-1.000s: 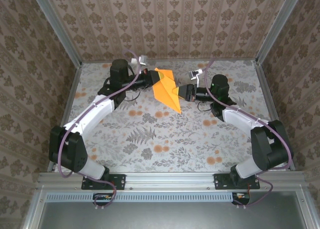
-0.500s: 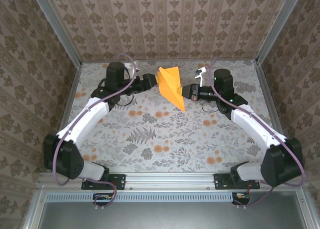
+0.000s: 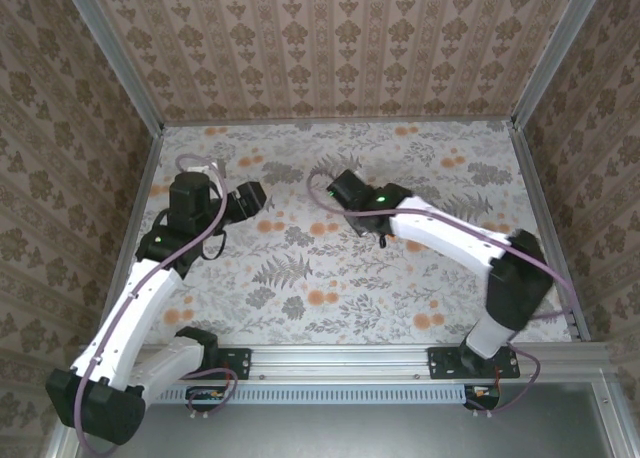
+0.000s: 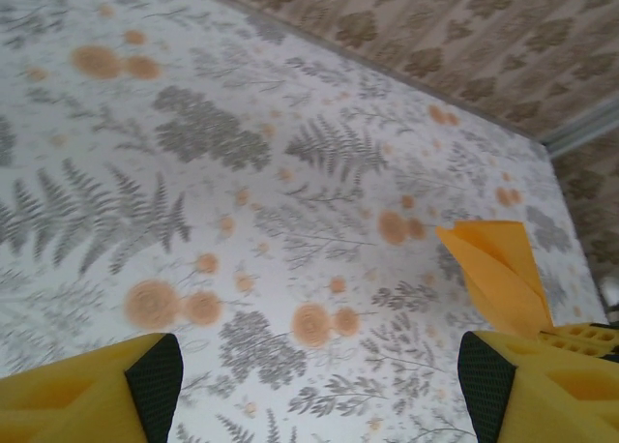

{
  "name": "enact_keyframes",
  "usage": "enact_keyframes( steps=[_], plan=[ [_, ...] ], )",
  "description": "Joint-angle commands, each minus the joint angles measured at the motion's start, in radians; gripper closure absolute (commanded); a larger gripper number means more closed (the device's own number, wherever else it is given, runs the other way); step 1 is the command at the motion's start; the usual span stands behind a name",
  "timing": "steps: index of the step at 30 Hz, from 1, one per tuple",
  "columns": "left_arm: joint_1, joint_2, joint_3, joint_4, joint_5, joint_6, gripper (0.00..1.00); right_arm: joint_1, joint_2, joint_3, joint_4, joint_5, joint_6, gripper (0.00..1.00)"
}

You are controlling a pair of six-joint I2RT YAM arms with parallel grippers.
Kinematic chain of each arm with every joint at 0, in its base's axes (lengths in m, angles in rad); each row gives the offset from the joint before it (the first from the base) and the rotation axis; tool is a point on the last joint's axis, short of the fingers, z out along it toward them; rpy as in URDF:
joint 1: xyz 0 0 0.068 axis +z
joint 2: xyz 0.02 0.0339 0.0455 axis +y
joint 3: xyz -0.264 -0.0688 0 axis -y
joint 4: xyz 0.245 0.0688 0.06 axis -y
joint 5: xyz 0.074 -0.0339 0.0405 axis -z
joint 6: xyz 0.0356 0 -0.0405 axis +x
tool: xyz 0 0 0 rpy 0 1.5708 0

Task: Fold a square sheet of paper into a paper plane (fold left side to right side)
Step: Turn over the paper at the center of the table.

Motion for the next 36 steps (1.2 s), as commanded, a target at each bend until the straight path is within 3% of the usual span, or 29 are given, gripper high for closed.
enact_keyframes(
  steps=[1, 9, 13, 16, 22, 26, 32, 36],
  plan=[
    [0.021, -0.024, -0.01, -0.033, -0.044, -0.026, 0.22, 0.047, 0.129, 0.07, -0.134, 0.332, -0.055, 0.99],
    [0.036, 0.0, -0.017, -0.031, -0.01, -0.042, 0.22, 0.11, 0.388, 0.151, -0.213, 0.342, 0.001, 0.98],
    [0.04, 0.023, -0.021, -0.031, 0.018, -0.058, 0.22, 0.121, 0.443, 0.171, -0.255, 0.202, 0.039, 0.92],
    [0.041, 0.057, -0.03, -0.031, 0.072, -0.083, 0.22, 0.122, 0.438, 0.175, -0.28, 0.102, 0.079, 0.82],
    [0.039, 0.162, -0.102, 0.073, 0.223, -0.163, 0.22, 0.103, 0.284, 0.118, -0.214, -0.158, 0.147, 0.57],
    [0.018, 0.249, -0.115, 0.135, 0.284, -0.184, 0.22, 0.084, 0.139, 0.048, -0.166, -0.265, 0.183, 0.46],
    [-0.096, 0.406, -0.107, 0.284, 0.321, -0.258, 0.21, -0.003, -0.136, -0.121, -0.036, -0.388, 0.217, 0.26],
    [-0.194, 0.534, -0.086, 0.404, 0.316, -0.319, 0.21, -0.123, -0.308, -0.283, 0.151, -0.507, 0.265, 0.12]
  ],
)
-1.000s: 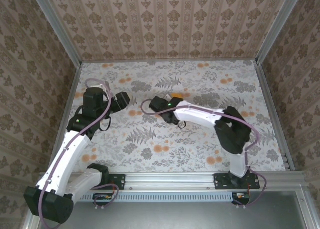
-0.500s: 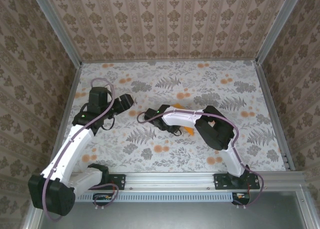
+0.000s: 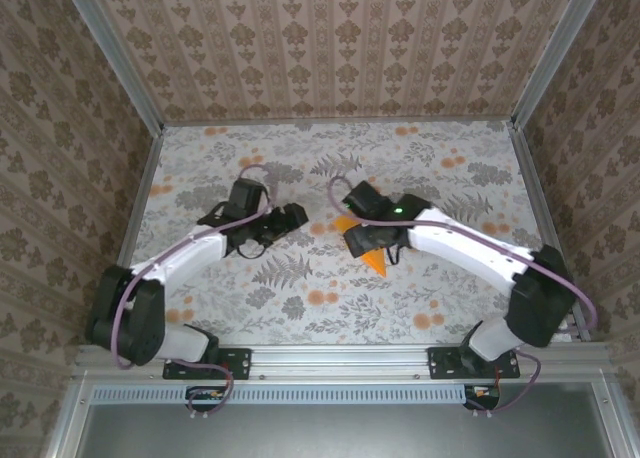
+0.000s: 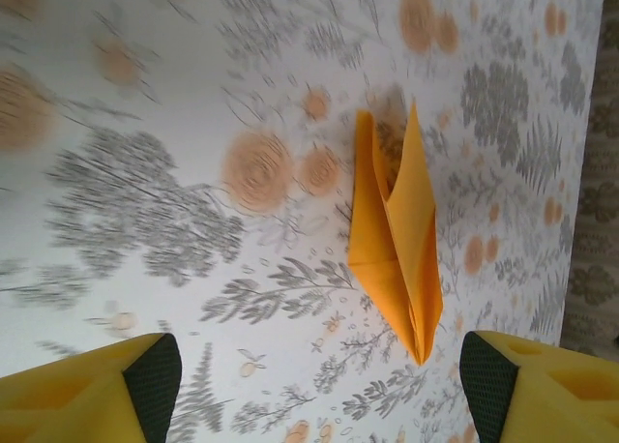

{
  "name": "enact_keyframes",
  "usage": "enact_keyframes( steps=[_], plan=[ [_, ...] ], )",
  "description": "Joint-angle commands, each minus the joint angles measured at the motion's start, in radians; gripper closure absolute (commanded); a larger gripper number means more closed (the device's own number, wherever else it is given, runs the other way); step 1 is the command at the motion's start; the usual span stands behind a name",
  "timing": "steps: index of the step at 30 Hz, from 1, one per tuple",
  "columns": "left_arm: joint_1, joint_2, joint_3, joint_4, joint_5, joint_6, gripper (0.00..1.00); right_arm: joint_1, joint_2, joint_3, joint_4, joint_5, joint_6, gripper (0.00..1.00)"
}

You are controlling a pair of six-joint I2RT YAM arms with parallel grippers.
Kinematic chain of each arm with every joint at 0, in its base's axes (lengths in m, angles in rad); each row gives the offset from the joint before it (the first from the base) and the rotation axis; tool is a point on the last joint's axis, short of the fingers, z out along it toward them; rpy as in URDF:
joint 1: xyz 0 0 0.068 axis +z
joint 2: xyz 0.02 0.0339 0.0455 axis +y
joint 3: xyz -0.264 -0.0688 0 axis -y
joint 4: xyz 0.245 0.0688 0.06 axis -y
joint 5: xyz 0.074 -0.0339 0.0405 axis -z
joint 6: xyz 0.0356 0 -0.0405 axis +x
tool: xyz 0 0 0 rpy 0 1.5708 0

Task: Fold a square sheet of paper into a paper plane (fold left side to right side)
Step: Turn over the paper at the center of the table, then pick up the paper from the center of the table.

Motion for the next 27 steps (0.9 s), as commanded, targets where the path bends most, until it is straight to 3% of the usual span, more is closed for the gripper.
enact_keyframes(
  steps=[1, 4, 9, 13, 16, 22, 27],
  plan=[
    [-0.065, 0.093, 0.035, 0.149, 0.027, -0.079, 0.21, -0.093, -0.13, -0.121, 0.186, -0.162, 0.077, 0.08],
    [-0.107, 0.197, 0.074, 0.23, 0.041, -0.107, 0.21, -0.189, -0.227, -0.229, 0.334, -0.278, 0.143, 0.0],
    [-0.141, 0.338, 0.154, 0.302, 0.061, -0.13, 0.25, -0.3, -0.303, -0.31, 0.396, -0.403, 0.182, 0.0],
    [-0.141, 0.432, 0.212, 0.345, 0.1, -0.128, 0.34, -0.385, -0.341, -0.356, 0.415, -0.492, 0.197, 0.0],
    [-0.14, 0.49, 0.257, 0.361, 0.139, -0.116, 0.47, -0.435, -0.371, -0.397, 0.458, -0.543, 0.2, 0.0],
    [-0.11, 0.513, 0.256, 0.4, 0.191, -0.064, 0.84, -0.463, -0.359, -0.417, 0.515, -0.561, 0.096, 0.0],
    [-0.061, 0.46, 0.251, 0.351, 0.31, 0.104, 1.0, -0.465, -0.293, -0.406, 0.592, -0.61, 0.01, 0.0]
  ],
)
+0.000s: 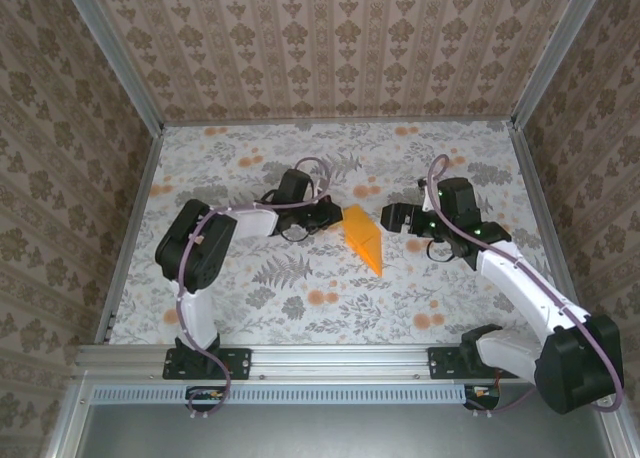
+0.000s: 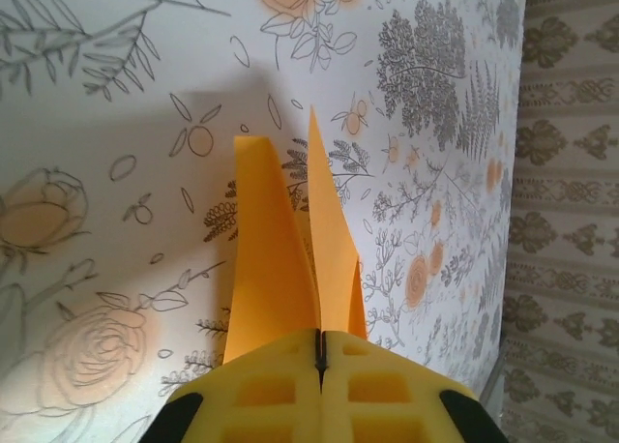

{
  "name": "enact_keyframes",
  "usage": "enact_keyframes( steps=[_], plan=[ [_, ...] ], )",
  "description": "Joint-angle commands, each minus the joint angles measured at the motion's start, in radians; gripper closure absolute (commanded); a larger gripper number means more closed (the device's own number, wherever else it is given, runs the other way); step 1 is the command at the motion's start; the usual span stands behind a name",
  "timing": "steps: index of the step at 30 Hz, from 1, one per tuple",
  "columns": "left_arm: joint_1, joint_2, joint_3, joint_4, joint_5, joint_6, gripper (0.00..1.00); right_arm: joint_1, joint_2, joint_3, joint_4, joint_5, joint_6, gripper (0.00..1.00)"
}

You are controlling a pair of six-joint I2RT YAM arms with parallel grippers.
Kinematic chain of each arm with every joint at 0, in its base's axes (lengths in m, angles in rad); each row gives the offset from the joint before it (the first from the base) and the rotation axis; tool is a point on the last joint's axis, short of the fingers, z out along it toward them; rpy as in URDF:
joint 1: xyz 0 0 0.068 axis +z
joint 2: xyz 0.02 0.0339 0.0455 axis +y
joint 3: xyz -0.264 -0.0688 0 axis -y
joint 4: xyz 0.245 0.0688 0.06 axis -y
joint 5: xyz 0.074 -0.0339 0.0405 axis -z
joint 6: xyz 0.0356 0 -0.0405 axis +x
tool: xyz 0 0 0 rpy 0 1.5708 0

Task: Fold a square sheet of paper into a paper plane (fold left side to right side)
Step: Pick up the paper from the center of the table, then place the paper at the center of the table.

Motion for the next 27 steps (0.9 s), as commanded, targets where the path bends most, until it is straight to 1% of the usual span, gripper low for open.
enact_keyframes(
  steps=[1, 2, 5, 6, 7, 12, 15, 21, 24, 27],
  plan=[
    [0.037, -0.064, 0.006, -0.047, 0.122, 0.183, 1.0, -0.011, 0.084, 0.034, 0.063, -0.102, -0.071, 0.0],
    [0.045, -0.075, 0.006, -0.071, 0.143, 0.222, 1.0, -0.018, 0.128, 0.056, 0.069, -0.156, -0.069, 0.02],
    [0.074, -0.104, -0.007, -0.126, 0.22, 0.33, 1.0, -0.027, 0.304, 0.119, 0.135, -0.371, -0.072, 0.23],
    [0.084, -0.115, -0.017, -0.137, 0.241, 0.359, 1.0, -0.027, 0.364, 0.147, 0.146, -0.42, -0.082, 0.3],
    [0.091, -0.127, -0.026, -0.147, 0.258, 0.387, 1.0, -0.028, 0.406, 0.167, 0.152, -0.447, -0.093, 0.35],
    [0.113, -0.157, -0.067, -0.15, 0.343, 0.468, 1.0, -0.03, 0.582, 0.217, 0.251, -0.535, -0.105, 0.38],
    [0.114, -0.161, -0.075, -0.152, 0.361, 0.495, 1.0, -0.029, 0.656, 0.236, 0.293, -0.579, -0.1, 0.38],
    [0.113, -0.149, -0.081, -0.127, 0.371, 0.497, 1.0, -0.028, 0.725, 0.24, 0.336, -0.64, -0.086, 0.4],
    [0.112, -0.141, -0.077, -0.126, 0.373, 0.498, 1.0, -0.027, 0.736, 0.234, 0.358, -0.668, -0.071, 0.45],
    [0.108, -0.135, -0.071, -0.132, 0.375, 0.502, 1.0, -0.024, 0.738, 0.23, 0.354, -0.686, -0.073, 0.52]
  ],
)
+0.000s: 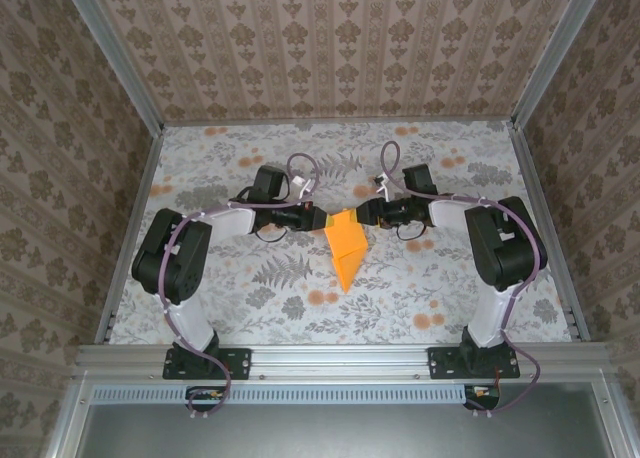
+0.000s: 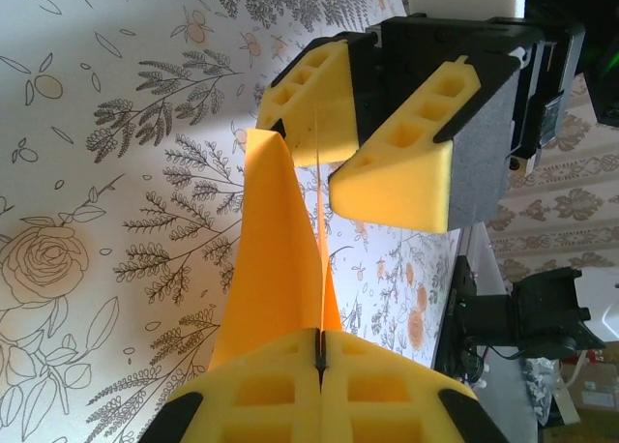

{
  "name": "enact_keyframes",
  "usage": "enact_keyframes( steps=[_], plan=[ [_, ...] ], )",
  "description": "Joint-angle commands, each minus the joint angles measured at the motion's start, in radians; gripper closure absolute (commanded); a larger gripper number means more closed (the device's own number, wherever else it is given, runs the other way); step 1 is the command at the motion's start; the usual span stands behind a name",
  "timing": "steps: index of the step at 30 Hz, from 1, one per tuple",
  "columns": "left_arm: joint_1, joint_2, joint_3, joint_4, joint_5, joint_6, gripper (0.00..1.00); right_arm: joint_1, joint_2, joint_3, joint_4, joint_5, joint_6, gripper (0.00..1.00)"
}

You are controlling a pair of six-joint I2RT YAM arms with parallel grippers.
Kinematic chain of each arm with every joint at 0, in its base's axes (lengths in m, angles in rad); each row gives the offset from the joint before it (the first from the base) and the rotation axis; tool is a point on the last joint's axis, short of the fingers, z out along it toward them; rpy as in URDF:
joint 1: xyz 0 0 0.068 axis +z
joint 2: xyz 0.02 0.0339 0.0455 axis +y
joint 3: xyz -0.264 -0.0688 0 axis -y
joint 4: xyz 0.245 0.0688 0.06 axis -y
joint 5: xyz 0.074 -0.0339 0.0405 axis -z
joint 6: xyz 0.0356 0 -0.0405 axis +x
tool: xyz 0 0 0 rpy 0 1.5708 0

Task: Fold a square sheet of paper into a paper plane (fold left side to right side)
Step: Place the paper at the center of the table.

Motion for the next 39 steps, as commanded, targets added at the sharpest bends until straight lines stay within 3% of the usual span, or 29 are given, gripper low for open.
enact_keyframes(
  steps=[1, 10, 12, 15, 17, 20, 23, 26, 31, 39],
  plan=[
    [0.0, 0.005, 0.002, 0.001, 0.034, 0.039, 1.0, 0.001, 0.01, 0.009, 0.031, -0.073, -0.006, 0.55],
    [0.0, 0.04, 0.024, -0.034, 0.028, 0.073, 1.0, 0.0, -0.059, 0.0, -0.082, -0.037, -0.071, 0.96],
    [0.001, 0.043, 0.037, -0.059, 0.015, 0.09, 0.89, -0.001, -0.082, -0.004, -0.112, -0.012, -0.076, 1.0],
    [0.008, 0.033, 0.069, -0.118, -0.029, 0.119, 0.6, 0.001, -0.116, -0.012, -0.161, 0.048, -0.05, 1.0],
    [0.011, 0.009, 0.085, -0.155, -0.075, 0.135, 0.48, 0.0, -0.14, -0.022, -0.18, 0.091, -0.013, 1.0],
    [0.012, -0.055, 0.101, -0.221, -0.188, 0.163, 0.39, 0.002, -0.165, -0.028, -0.22, 0.159, 0.043, 1.0],
    [-0.003, -0.146, 0.092, -0.28, -0.32, 0.182, 0.38, 0.004, -0.171, -0.018, -0.281, 0.232, 0.103, 1.0],
    [-0.082, -0.244, 0.084, -0.377, -0.502, 0.225, 0.37, 0.004, -0.162, 0.002, -0.334, 0.282, 0.162, 1.0],
    [-0.288, -0.355, 0.045, -0.459, -0.718, 0.198, 0.34, 0.004, -0.141, 0.035, -0.345, 0.34, 0.259, 1.0],
    [-0.542, -0.241, 0.078, -0.464, -0.897, 0.11, 0.32, 0.017, -0.082, 0.079, -0.34, 0.357, 0.314, 1.0]
  ],
)
